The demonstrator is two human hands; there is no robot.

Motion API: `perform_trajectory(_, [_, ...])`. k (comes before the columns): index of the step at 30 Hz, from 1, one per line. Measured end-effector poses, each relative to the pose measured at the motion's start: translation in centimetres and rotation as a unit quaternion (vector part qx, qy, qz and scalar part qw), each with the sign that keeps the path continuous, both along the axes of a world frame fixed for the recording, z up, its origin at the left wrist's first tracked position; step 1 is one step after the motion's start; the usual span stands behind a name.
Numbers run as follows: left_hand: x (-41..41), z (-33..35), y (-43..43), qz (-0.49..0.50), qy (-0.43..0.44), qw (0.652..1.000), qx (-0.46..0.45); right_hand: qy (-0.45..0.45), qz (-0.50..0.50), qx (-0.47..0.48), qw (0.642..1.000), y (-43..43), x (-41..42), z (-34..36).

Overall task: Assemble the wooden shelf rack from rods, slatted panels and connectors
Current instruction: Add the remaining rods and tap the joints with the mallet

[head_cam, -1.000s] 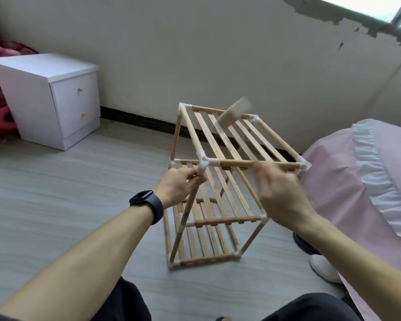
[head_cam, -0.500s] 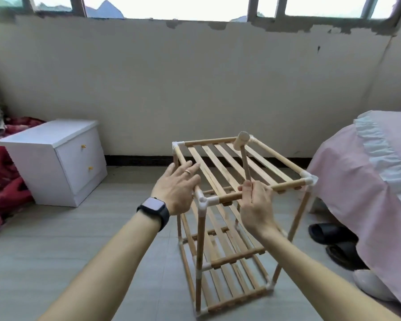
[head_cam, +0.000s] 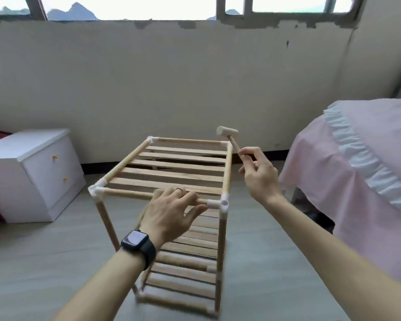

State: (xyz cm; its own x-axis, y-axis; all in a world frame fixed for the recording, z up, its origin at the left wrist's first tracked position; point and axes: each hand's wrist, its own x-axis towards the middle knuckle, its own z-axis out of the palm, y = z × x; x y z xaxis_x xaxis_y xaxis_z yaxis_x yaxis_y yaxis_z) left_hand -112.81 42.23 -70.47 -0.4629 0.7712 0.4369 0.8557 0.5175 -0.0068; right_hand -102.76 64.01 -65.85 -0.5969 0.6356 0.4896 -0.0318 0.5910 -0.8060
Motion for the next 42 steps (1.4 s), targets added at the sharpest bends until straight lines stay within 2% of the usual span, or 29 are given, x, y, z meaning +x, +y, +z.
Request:
perform_trajectory(2, [1.1,0.2,2.0,0.043,-0.006,0.999,0.016,0.023,0.103,-0.178,0.978,0.1,1.7,1.8])
perform_trajectory(3, [1.6,0.3,3.1,0.067,-0.004,0.998,0.015,0.05,0.176,-0.264,0.947,0.0,2.6,2.8])
perform_trajectory(5, [2.5,0.4,4.9,0.108,0.01,0.994,0.007,0.098,0.281,-0.339,0.892,0.4,4.0,4.5])
perform_trajectory(6, [2.9,0.5,5.6,0.119,0.014,0.993,0.005,0.109,0.296,-0.329,0.89,0.6,4.5,5.2])
perform_trajectory(7, [3.4,0.6,6.2,0.126,0.018,0.992,0.003,0.111,0.28,-0.289,0.908,0.7,4.8,5.8])
perform_trajectory(9, [4.1,0.8,7.1,0.131,0.026,0.991,0.0,0.086,0.126,-0.123,0.981,1.1,4.7,6.3])
perform_trajectory(10, [4.4,0.8,7.4,0.13,0.032,0.991,0.003,0.076,0.04,-0.045,0.995,1.3,4.4,6.3])
perform_trajectory(12, [4.4,0.8,7.6,0.124,0.039,0.991,0.011,0.072,-0.029,0.009,0.997,1.5,3.5,6.3])
perform_trajectory(14, [4.0,0.7,7.5,0.112,0.04,0.993,0.013,0.084,-0.024,-0.007,0.996,1.2,2.5,6.2])
perform_trajectory(17, [3.6,0.7,7.1,0.096,0.047,0.994,0.011,0.15,0.045,-0.139,0.978,0.9,0.4,6.1])
perform_trajectory(19, [3.5,0.7,6.7,0.088,0.056,0.994,0.014,0.166,0.043,-0.2,0.965,0.5,-0.7,5.8])
perform_trajectory(21, [3.6,0.5,6.5,0.081,0.063,0.995,0.019,0.178,0.038,-0.216,0.959,0.2,-1.5,6.4])
perform_trajectory(23, [3.6,0.4,6.5,0.072,0.074,0.994,0.025,0.227,0.063,-0.231,0.944,-0.1,-2.2,7.3])
perform_trajectory(26, [3.5,0.2,6.6,0.074,0.083,0.993,0.031,0.276,0.061,-0.208,0.936,-0.7,-3.3,6.7])
perform_trajectory(29, [3.3,0.2,6.8,0.079,0.081,0.993,0.034,0.224,0.024,-0.093,0.97,-2.1,-3.6,3.6])
perform_trajectory(30, [3.3,0.3,6.8,0.083,0.076,0.993,0.035,0.207,0.027,-0.08,0.975,-2.1,-3.8,3.2])
perform_trajectory(32, [3.2,0.5,6.9,0.075,0.046,0.996,0.032,0.197,0.021,-0.115,0.973,-1.4,-4.0,3.6])
perform_trajectory(35, [3.1,0.8,5.7,0.014,-0.004,0.999,0.031,0.191,-0.012,-0.148,0.97,-0.7,-3.5,4.3])
perform_trajectory(37, [2.9,1.3,3.3,-0.013,-0.025,0.997,0.074,0.149,-0.052,-0.092,0.983,-1.1,-2.9,3.9])
perform_trajectory(38, [2.6,1.5,1.5,-0.007,-0.009,0.994,0.105,0.129,-0.066,-0.041,0.989,-1.6,-2.5,3.8])
perform_trajectory(40, [1.6,1.3,-2.6,0.041,0.038,0.983,0.173,0.108,-0.024,0.012,0.994,-2.9,-1.7,4.1])
perform_trajectory(42, [0.7,0.5,-6.7,0.119,0.065,0.966,0.221,0.104,0.114,-0.038,0.987,-4.9,-0.9,4.3])
